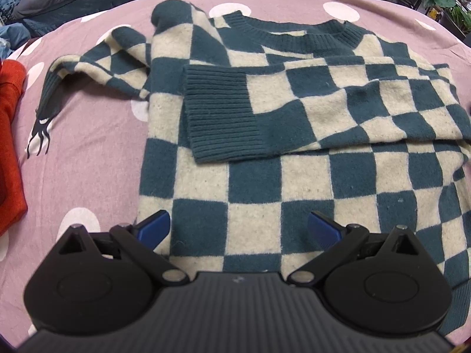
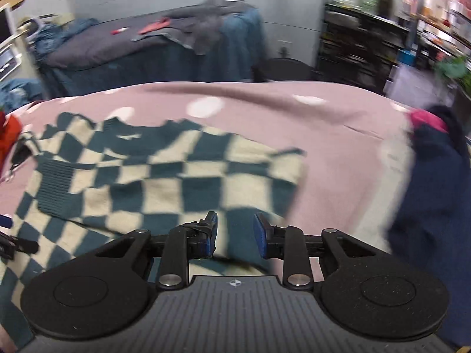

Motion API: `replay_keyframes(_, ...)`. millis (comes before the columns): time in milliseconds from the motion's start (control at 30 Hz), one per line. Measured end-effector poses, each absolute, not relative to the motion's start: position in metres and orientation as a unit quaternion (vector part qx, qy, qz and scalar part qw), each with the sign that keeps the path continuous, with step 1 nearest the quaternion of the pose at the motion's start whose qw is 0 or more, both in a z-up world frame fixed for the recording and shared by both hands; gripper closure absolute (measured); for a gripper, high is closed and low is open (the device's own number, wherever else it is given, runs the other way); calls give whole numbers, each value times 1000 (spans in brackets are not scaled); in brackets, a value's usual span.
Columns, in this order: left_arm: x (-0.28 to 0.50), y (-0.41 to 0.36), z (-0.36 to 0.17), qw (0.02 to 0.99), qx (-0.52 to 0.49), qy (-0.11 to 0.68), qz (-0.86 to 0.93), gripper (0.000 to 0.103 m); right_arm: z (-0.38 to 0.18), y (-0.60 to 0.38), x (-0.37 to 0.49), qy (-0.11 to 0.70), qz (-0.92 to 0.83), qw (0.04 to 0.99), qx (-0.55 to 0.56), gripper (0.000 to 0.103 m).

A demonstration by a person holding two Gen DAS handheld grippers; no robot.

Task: Fold small clothes
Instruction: 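Open the right gripper and smooth the folded sleeve flat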

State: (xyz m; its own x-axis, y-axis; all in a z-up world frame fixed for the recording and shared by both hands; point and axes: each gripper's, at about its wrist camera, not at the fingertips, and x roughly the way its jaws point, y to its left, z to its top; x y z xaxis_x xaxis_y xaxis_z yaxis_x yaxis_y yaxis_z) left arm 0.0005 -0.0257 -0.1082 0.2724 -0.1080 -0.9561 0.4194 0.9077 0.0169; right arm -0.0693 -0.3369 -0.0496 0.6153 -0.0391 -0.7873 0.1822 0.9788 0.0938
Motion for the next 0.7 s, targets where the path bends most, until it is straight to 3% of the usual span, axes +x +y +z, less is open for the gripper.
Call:
replay_keyframes(233,-9,-17,-110,781,140,586,-165,2,-82,-308,-25,455,-42,888,61,55)
replay_keyframes(367,-12,-3,-114,778,128,596,-153,2,-106,-300,-34,520,-46,853,32,55)
replay_keyframes(600,-15,-2,-112,781,135,590,-154,2,-84,-298,-69,543,-50,836,63,54)
replay_keyframes(667,-15,-8,-110,782,138,586,-161,2,-72,-301,-68,516,-51,851,83,42)
replay_keyframes(700,-14,-10,-109,783,137,584,-163,2,-68,-301,-65,505,-54,857,90,24)
